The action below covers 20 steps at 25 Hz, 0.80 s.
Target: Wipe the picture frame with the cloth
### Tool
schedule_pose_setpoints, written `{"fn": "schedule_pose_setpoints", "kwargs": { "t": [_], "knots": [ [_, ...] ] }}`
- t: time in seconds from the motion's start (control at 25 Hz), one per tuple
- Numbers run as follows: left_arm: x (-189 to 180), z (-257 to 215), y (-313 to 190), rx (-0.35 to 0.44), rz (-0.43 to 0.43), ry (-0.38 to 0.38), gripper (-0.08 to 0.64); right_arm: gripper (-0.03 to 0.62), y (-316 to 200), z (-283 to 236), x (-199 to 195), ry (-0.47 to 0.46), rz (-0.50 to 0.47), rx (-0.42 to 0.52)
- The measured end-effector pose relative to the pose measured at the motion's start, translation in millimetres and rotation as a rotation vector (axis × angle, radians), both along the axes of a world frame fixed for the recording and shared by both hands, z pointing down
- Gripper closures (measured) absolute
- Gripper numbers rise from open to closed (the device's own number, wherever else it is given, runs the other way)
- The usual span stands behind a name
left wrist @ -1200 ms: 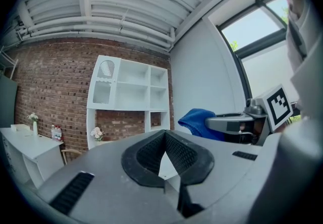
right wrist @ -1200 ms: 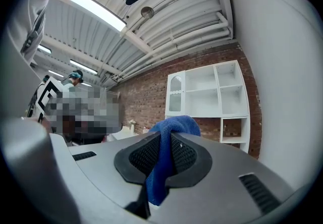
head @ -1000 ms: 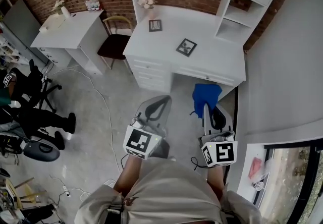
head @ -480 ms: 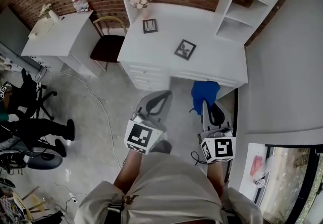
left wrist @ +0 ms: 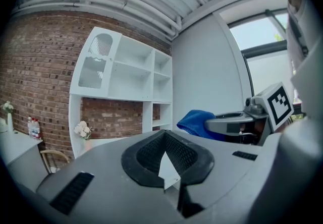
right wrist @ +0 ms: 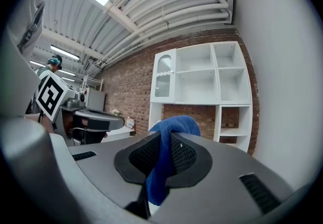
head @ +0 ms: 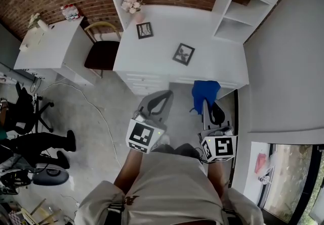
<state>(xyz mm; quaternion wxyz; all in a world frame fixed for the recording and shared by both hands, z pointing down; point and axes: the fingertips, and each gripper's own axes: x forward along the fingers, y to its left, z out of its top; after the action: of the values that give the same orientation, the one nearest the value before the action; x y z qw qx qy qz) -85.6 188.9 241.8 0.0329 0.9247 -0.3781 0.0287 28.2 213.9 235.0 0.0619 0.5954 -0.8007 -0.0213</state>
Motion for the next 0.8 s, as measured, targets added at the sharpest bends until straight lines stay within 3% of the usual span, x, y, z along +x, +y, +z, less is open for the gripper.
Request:
{"fn": "schedule_pose_setpoints", "kwargs": {
  "t": [0.52, 0.8],
  "knots": [
    [14, 15, -39, -0.018, 0.007, 0.008, 0.558, 0.558, -38, 15, 12, -0.004, 0.013, -0.031],
    [21, 30, -93, -0.039, -0.019, -0.009, 0.558, 0.558, -97, 29, 18, -0.016, -0.021, -0.051]
  ]
}}
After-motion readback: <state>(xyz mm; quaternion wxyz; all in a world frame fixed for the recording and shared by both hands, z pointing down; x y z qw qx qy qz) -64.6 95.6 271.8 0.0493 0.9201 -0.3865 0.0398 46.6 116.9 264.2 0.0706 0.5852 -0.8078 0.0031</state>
